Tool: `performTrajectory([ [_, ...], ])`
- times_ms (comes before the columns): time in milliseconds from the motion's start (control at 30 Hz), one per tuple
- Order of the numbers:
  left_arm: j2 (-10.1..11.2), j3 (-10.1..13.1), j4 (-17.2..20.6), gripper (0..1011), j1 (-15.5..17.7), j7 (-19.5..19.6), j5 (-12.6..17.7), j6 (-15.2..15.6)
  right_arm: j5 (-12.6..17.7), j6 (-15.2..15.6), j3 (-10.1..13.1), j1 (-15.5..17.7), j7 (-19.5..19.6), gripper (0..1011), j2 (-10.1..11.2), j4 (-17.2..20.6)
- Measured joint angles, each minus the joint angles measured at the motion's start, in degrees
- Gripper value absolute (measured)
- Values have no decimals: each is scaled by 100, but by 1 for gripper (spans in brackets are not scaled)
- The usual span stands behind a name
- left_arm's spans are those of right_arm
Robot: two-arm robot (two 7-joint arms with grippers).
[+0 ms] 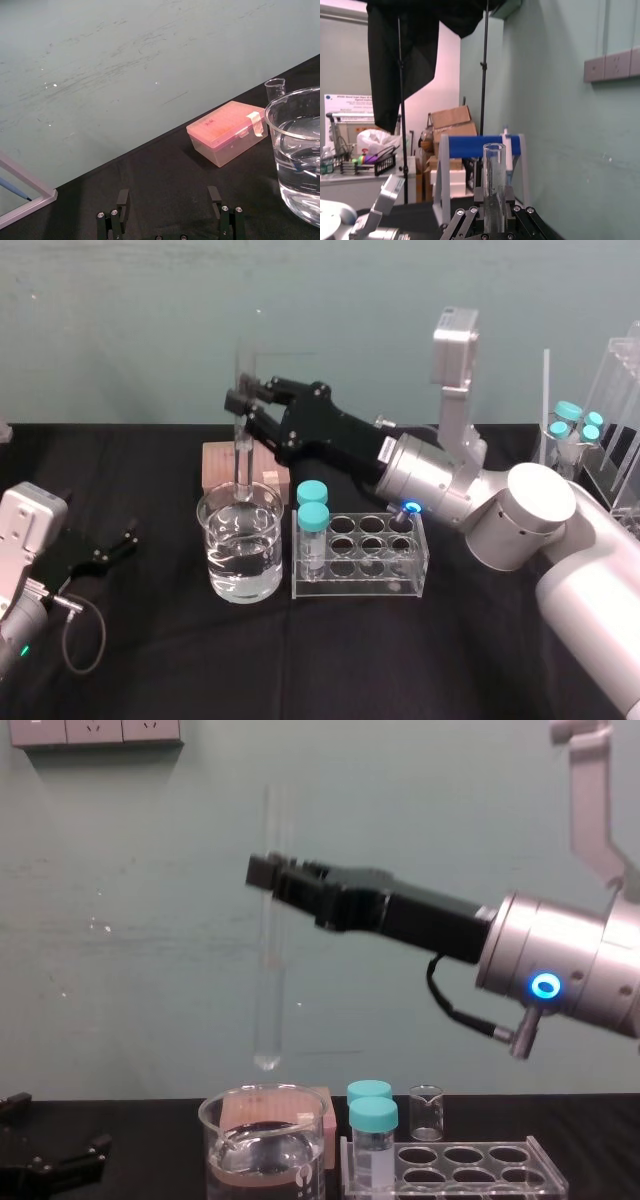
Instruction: Hold the test tube with one hand and immerse one end into the beaker, then return it to the test tube rack.
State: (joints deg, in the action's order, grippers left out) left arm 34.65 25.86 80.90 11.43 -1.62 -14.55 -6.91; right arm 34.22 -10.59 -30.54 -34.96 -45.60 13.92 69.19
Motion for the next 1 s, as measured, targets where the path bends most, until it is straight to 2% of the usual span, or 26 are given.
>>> performTrajectory([
  [300, 0, 0, 0, 1000, 0, 0, 0, 0, -25, 10, -249, -130, -44, 225, -93, -454],
  [1000, 0, 0, 0, 1000, 0, 0, 0, 0, -98, 99, -332, -168, 16, 225, -106, -785],
])
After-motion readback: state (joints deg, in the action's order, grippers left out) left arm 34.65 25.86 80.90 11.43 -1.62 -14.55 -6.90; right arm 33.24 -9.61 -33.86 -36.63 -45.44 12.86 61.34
